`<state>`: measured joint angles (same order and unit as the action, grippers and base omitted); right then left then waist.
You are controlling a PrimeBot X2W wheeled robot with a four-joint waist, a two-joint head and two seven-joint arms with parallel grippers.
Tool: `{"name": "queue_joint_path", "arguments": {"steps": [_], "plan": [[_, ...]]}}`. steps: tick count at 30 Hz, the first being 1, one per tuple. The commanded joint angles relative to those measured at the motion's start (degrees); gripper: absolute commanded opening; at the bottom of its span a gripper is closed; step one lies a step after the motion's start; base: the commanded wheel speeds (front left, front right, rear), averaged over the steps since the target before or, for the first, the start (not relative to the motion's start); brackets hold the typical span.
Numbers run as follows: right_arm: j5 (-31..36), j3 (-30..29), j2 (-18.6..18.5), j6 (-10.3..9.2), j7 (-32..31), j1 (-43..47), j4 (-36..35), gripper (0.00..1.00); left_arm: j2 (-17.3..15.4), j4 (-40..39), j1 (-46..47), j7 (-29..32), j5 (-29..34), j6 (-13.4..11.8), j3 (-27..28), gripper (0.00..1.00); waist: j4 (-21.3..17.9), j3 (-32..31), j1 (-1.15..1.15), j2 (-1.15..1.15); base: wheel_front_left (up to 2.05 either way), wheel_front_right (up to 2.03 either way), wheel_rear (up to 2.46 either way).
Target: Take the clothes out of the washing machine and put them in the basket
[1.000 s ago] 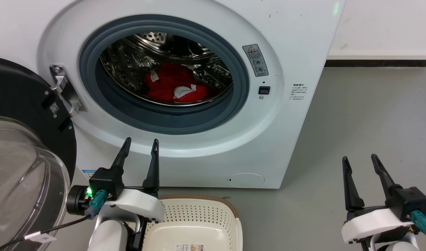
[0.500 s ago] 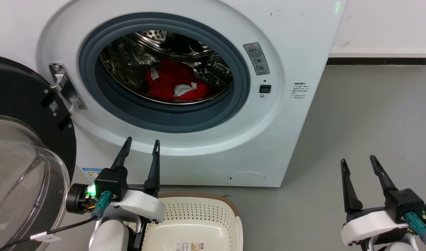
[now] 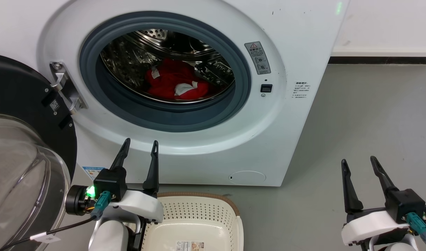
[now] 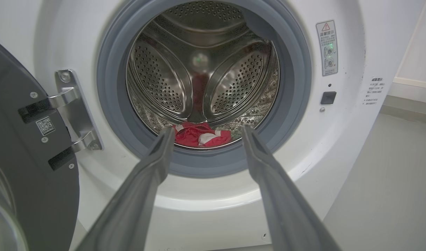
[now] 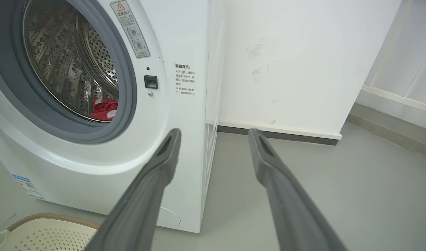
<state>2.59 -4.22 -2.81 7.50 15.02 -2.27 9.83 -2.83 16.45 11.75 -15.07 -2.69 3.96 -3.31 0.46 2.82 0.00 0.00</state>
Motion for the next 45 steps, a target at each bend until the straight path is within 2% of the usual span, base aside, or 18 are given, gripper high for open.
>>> {"name": "queue_joint_path", "arguments": {"steps": [1,12,28,40,45], "plan": [[-0.2,0.0,-0.1,-0.02,0.2,-0.1,0.2,1.00,-0.1,0.2,0.4,-0.2,0.2,0.1,0.2,1.00,0.1,0.0,0.00,0.00,0.00,0.00,0.00],[-0.9,0.5,-0.1,-0.03,0.2,-2.4,-2.1,1.00,-0.1,1.2,4.5,-0.2,0.5,-0.3,1.0,1.00,0.1,5.2,0.00,0.00,0.00,0.00,0.00],[-1.8,1.5,-0.1,-0.03,0.2,-12.7,-6.6,1.00,-1.4,4.1,20.0,-0.1,0.9,-0.6,3.0,1.00,-1.8,23.4,0.00,0.00,0.00,0.00,0.00],[-3.7,3.6,-0.1,-0.03,0.2,-16.3,-7.4,1.00,-4.7,14.2,36.7,-0.1,1.0,0.4,3.9,1.00,-4.7,30.9,0.00,0.00,0.00,0.00,0.00],[-5.3,5.3,-0.1,-0.02,0.2,-17.4,-7.2,1.00,-6.3,22.2,45.4,-0.1,1.0,0.6,3.8,1.00,-6.4,32.9,0.00,0.00,0.00,0.00,0.00]]}}
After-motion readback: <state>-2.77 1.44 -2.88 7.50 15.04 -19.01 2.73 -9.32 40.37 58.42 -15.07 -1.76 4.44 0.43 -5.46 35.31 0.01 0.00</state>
